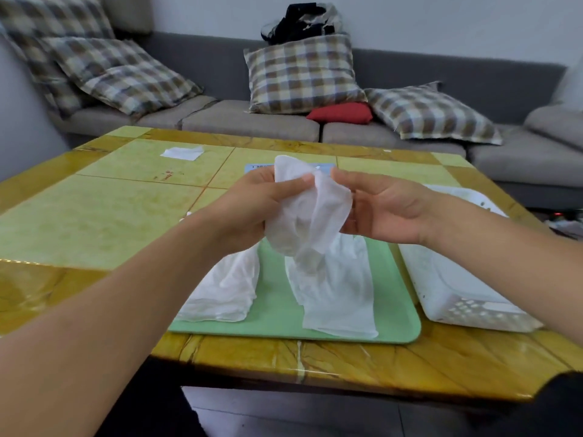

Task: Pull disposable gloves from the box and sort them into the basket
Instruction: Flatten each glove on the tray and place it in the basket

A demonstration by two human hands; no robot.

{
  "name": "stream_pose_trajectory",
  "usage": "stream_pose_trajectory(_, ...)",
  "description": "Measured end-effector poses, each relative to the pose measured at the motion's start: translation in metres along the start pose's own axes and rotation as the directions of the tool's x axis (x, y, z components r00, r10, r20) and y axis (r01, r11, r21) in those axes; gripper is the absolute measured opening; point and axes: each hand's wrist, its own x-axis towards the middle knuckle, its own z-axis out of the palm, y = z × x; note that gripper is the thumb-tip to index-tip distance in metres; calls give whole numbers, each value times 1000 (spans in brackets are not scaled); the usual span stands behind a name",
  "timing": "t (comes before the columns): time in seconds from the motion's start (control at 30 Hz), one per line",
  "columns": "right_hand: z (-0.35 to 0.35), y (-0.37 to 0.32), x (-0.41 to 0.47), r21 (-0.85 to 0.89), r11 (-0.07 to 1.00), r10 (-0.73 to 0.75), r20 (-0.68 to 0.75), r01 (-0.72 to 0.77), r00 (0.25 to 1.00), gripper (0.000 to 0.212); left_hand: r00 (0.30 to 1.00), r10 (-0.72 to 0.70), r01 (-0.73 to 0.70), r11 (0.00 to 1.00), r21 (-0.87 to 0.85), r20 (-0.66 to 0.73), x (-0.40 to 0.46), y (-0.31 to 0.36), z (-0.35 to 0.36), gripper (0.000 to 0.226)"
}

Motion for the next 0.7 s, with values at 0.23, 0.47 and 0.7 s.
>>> stream_pose_trajectory(0.23, -21, -4, -28, -26, 993, -115, -83, 113, 990, 42, 992, -16, 24, 998, -58, 124, -8, 11, 16, 25)
stream_pose_trajectory(0.47, -23, 2, -33, 66, 998, 16, -52, -12, 999, 44, 991, -65, 80, 989, -127, 117, -3, 11, 14, 34)
stream_pose_trajectory(0.7, -23, 4, -27, -74, 982, 170, -59, -174, 984, 32, 959, -161, 210, 956, -204, 234, 2, 9, 12, 38)
